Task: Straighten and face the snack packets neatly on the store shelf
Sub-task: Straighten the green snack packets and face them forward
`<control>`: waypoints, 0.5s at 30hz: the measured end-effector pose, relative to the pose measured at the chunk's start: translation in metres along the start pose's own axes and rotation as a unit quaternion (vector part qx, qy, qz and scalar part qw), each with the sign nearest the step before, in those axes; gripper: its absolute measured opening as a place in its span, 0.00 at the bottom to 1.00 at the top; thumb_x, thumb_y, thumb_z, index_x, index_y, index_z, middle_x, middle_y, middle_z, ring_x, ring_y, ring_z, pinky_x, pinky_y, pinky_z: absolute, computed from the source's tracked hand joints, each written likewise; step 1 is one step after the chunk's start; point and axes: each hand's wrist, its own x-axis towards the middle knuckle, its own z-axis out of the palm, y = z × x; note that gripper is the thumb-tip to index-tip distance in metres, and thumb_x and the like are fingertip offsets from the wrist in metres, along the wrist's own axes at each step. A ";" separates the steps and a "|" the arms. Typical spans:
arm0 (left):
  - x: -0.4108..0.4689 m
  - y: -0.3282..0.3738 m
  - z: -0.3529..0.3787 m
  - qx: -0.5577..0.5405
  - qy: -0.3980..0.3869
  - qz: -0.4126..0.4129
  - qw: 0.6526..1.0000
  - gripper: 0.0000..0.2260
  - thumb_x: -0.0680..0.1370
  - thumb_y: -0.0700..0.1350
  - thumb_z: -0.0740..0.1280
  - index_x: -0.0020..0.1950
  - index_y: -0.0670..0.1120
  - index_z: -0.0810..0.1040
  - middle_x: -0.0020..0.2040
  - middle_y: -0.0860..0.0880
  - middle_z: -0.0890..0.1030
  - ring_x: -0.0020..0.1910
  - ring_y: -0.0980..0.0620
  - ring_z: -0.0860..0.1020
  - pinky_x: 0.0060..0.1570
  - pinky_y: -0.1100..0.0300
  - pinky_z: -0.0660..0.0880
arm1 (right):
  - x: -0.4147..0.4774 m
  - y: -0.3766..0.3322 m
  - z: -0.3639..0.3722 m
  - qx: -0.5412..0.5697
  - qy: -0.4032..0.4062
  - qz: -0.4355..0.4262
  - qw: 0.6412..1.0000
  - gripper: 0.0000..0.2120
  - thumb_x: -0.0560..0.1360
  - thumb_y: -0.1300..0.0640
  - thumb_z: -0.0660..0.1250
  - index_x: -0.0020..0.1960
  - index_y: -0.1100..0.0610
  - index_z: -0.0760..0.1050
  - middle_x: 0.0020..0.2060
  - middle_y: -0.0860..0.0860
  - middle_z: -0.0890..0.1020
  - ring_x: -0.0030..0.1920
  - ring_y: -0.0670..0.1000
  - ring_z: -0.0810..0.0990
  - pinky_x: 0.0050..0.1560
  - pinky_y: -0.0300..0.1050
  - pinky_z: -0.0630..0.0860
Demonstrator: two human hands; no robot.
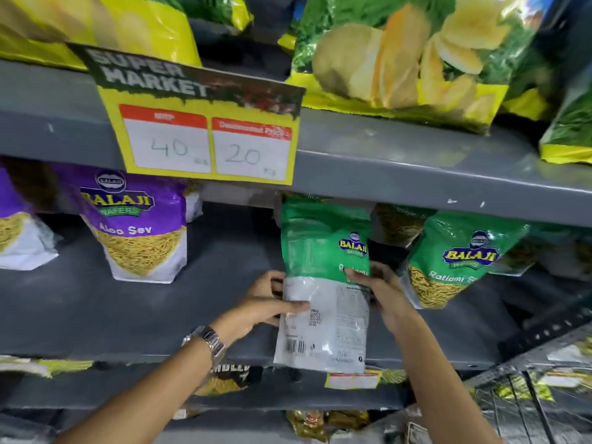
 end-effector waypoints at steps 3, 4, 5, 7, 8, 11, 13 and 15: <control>0.007 0.014 -0.003 0.008 0.023 0.047 0.999 0.28 0.63 0.42 0.79 0.58 0.50 0.70 0.49 0.51 0.77 0.45 0.55 0.78 0.37 0.55 0.80 | 0.004 -0.018 0.003 0.032 0.011 -0.046 0.998 0.26 0.65 0.63 0.76 0.59 0.60 0.68 0.47 0.55 0.80 0.43 0.47 0.79 0.37 0.36 0.76; 0.011 0.018 -0.005 0.008 0.032 0.064 0.997 0.30 0.62 0.42 0.80 0.59 0.50 0.70 0.50 0.50 0.77 0.46 0.54 0.78 0.39 0.54 0.80 | 0.006 -0.024 0.005 0.032 0.007 -0.066 0.997 0.27 0.65 0.64 0.76 0.59 0.59 0.68 0.47 0.54 0.81 0.43 0.46 0.80 0.35 0.33 0.76; 0.015 0.020 -0.008 0.011 0.041 0.084 0.996 0.32 0.61 0.42 0.80 0.59 0.50 0.70 0.51 0.50 0.77 0.46 0.53 0.78 0.40 0.56 0.80 | 0.008 -0.030 0.008 0.034 0.004 -0.085 0.996 0.27 0.64 0.64 0.76 0.59 0.59 0.68 0.47 0.53 0.81 0.43 0.46 0.81 0.34 0.30 0.76; 0.024 0.024 -0.013 0.030 0.057 0.127 0.990 0.35 0.57 0.45 0.81 0.59 0.51 0.69 0.52 0.50 0.77 0.48 0.53 0.77 0.42 0.62 0.77 | 0.016 -0.036 0.011 0.021 0.000 -0.132 0.991 0.29 0.62 0.64 0.78 0.59 0.61 0.70 0.51 0.55 0.83 0.49 0.51 0.83 0.41 0.31 0.78; 0.027 0.026 -0.016 0.044 0.068 0.144 0.986 0.37 0.55 0.48 0.81 0.59 0.52 0.68 0.51 0.51 0.77 0.48 0.54 0.78 0.43 0.64 0.75 | 0.018 -0.037 0.013 0.011 -0.002 -0.156 0.988 0.30 0.61 0.65 0.78 0.60 0.62 0.71 0.53 0.56 0.83 0.51 0.53 0.83 0.43 0.33 0.79; 0.035 0.025 -0.018 0.066 0.120 0.180 0.974 0.37 0.57 0.44 0.80 0.62 0.49 0.67 0.49 0.55 0.75 0.48 0.58 0.76 0.43 0.70 0.73 | 0.017 -0.038 0.017 0.010 0.007 -0.191 0.982 0.30 0.59 0.67 0.78 0.58 0.61 0.71 0.51 0.53 0.82 0.49 0.48 0.82 0.41 0.29 0.77; 0.040 0.022 -0.016 0.063 0.142 0.198 0.968 0.36 0.61 0.37 0.80 0.64 0.45 0.67 0.49 0.56 0.74 0.48 0.59 0.75 0.42 0.74 0.73 | 0.017 -0.034 0.018 0.017 0.018 -0.204 0.979 0.29 0.59 0.67 0.79 0.56 0.59 0.70 0.50 0.52 0.81 0.48 0.47 0.81 0.42 0.29 0.77; 0.044 0.016 -0.016 0.065 0.146 0.213 0.964 0.35 0.62 0.35 0.78 0.65 0.44 0.66 0.50 0.56 0.74 0.47 0.61 0.75 0.42 0.74 0.73 | 0.015 -0.031 0.019 0.017 0.023 -0.213 0.977 0.31 0.58 0.66 0.79 0.57 0.60 0.70 0.51 0.54 0.81 0.49 0.49 0.81 0.44 0.31 0.78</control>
